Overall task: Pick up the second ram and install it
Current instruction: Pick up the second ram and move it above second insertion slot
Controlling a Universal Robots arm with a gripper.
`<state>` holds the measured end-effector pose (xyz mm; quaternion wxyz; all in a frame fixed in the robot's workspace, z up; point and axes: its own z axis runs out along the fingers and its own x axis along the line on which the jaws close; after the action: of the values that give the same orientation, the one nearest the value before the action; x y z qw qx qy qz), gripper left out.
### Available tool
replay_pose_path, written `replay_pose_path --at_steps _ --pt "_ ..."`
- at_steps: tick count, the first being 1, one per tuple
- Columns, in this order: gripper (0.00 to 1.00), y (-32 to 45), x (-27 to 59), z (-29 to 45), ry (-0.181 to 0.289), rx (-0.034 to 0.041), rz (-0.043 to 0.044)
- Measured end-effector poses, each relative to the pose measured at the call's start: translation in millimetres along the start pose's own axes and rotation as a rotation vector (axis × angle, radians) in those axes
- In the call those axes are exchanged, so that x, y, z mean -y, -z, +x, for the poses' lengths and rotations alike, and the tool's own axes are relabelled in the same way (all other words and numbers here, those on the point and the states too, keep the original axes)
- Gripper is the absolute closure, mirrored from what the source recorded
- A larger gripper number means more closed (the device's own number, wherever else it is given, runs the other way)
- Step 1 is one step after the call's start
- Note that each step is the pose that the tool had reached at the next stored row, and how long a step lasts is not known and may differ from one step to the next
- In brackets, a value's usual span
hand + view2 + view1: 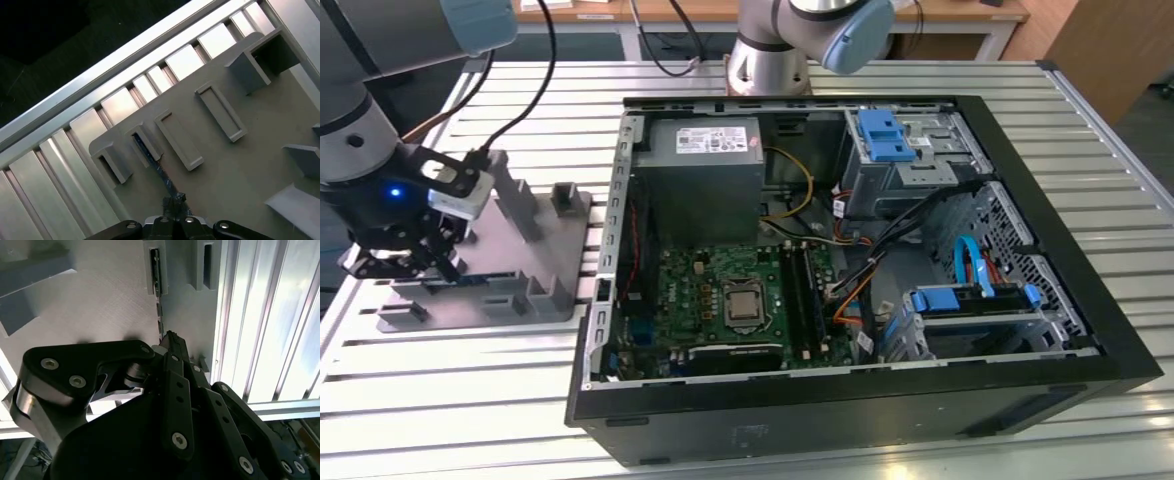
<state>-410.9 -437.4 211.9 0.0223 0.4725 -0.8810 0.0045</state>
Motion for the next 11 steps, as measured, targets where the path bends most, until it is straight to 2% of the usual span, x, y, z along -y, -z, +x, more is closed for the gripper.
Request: replay_pose_path --at_steps 11 --pt "0.89 0.0 0.0 0.0 0.112 -0.0015 0.0049"
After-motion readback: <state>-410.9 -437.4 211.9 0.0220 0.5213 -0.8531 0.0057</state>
